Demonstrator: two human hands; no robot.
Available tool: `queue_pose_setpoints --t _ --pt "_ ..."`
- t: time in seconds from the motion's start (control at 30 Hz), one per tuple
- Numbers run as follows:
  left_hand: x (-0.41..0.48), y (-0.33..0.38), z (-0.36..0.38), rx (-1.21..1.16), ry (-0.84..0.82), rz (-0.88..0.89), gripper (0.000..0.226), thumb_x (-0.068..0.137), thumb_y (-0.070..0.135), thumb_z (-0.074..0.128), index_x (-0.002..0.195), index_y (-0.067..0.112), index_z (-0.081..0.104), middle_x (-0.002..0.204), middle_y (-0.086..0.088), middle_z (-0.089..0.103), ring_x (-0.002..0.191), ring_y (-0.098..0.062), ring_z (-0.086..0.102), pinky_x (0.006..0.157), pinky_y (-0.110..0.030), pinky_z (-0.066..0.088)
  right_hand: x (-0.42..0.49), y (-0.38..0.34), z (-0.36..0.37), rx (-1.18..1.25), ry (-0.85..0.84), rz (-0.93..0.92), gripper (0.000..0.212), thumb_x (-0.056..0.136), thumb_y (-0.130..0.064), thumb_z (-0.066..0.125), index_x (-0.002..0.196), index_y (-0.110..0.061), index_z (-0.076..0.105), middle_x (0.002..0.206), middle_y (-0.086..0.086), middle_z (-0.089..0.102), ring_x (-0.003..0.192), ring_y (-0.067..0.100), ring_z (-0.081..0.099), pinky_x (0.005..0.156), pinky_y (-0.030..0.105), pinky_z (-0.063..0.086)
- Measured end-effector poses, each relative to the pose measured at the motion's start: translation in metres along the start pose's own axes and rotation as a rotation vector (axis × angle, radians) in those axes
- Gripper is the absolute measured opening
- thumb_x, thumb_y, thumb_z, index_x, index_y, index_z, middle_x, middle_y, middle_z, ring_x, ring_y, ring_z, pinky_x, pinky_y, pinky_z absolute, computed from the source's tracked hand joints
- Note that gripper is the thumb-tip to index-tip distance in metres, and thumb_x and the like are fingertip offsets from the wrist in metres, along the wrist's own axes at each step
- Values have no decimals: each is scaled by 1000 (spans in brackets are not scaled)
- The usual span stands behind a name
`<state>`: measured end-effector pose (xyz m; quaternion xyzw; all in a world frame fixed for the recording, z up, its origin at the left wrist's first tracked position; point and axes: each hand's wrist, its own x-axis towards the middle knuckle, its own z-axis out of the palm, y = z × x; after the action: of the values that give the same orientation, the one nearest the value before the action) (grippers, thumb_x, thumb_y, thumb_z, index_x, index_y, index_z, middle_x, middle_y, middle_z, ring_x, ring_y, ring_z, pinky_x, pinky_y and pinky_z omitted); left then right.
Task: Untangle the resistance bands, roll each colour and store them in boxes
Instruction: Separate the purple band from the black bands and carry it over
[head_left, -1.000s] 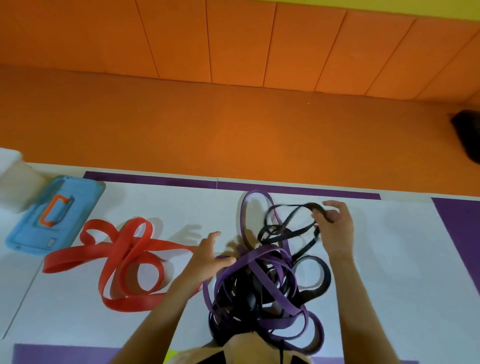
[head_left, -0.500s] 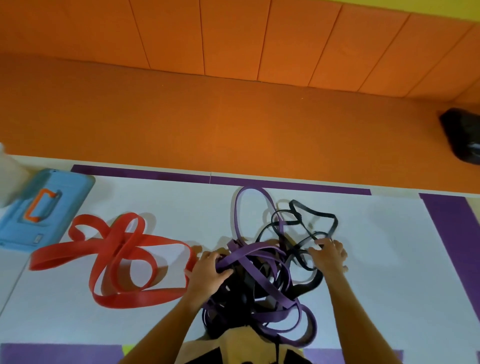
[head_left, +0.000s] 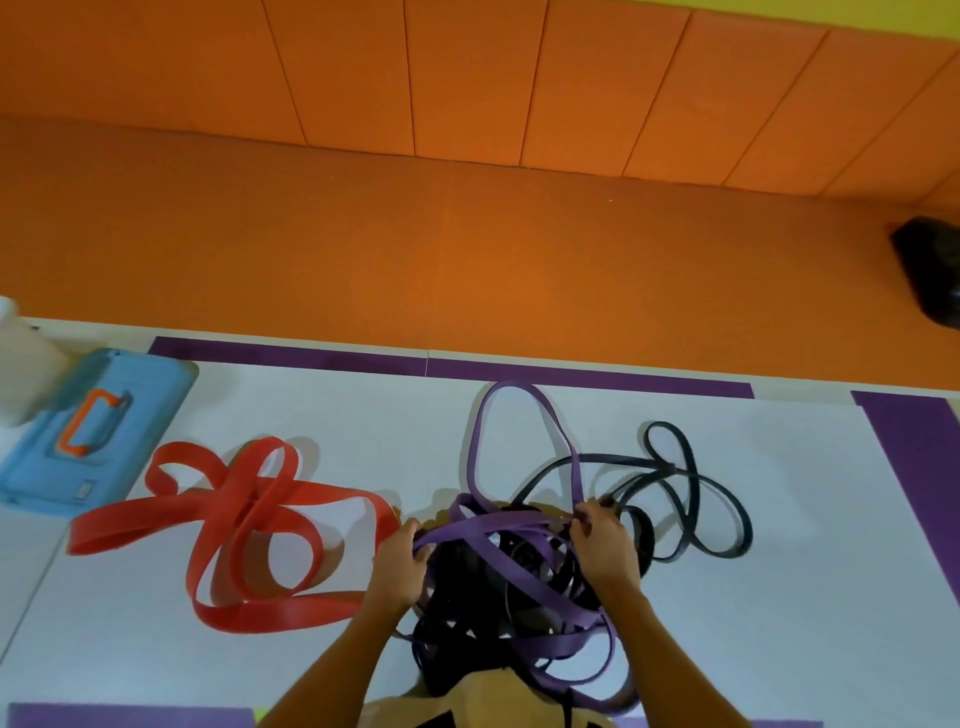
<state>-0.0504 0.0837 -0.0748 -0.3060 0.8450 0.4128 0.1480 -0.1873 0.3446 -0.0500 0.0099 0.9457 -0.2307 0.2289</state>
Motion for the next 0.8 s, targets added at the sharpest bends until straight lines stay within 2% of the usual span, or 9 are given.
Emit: queue_pose_setpoints --t 0.17,0.3,0.37,0.5,0.57,0.63,0.7,0.77,0.8 --pt "4 2 5 -89 6 -70 16 110 21 55 119 9 59 91 -5 64 83 -17 66 78 -25 48 3 8 3 -83 -39 191 45 100 -27 60 142 -11 56 139 17 56 119 40 64 96 49 56" --pt "1 0 5 -185 35 -105 27 111 24 51 132 7 55 108 -10 69 104 -28 71 99 -40 56 11 20 -3 -154 -148 134 43 99 -34 64 138 -17 58 122 13 71 111 35 69 91 42 57" --pt "0 -4 1 -257 61 -134 33 112 23 50 142 9 50 117 -8 68 116 -33 68 103 -38 51 11 21 1 -129 -169 104 34 99 -34 67 129 -18 63 112 8 73 102 28 71 89 40 59" --pt "-5 -10 -4 -389 71 -169 14 112 25 51 123 18 56 111 -1 67 113 -29 67 95 -33 46 4 12 10 -143 -118 99 13 98 -30 69 99 -18 64 85 0 69 79 20 71 75 36 61" --pt "-7 -13 -4 -464 63 -175 15 112 26 52 117 16 61 115 -5 71 111 -28 67 99 -37 48 5 5 7 -177 -122 76 18 94 -26 68 79 -19 63 72 -2 65 70 19 69 64 32 57" --pt "-12 -13 -7 -482 42 -176 14 111 26 55 109 16 64 110 -7 73 109 -29 69 97 -38 49 8 1 -1 -197 -181 21 23 87 -23 68 67 -20 58 66 -2 63 65 20 67 61 33 55" --pt "-14 -13 -12 -476 39 -129 11 108 24 60 105 16 66 104 -8 74 104 -29 71 96 -43 53 11 0 -8 -180 -225 -57 20 84 -24 69 67 -20 58 70 -2 65 71 21 68 64 32 53" --pt "-13 -10 -19 -490 18 -59 12 104 18 67 105 6 68 98 -14 76 97 -33 75 95 -49 59 11 -1 -14 -127 -213 -141 12 85 -28 72 79 -21 65 81 -6 70 82 19 69 71 31 51" --pt "-14 -6 -21 -515 -12 -20 11 103 14 68 107 4 69 98 -14 78 96 -32 77 92 -47 62 11 -3 -16 -89 -199 -179 10 86 -31 74 85 -23 68 84 -10 71 85 17 68 75 32 52"
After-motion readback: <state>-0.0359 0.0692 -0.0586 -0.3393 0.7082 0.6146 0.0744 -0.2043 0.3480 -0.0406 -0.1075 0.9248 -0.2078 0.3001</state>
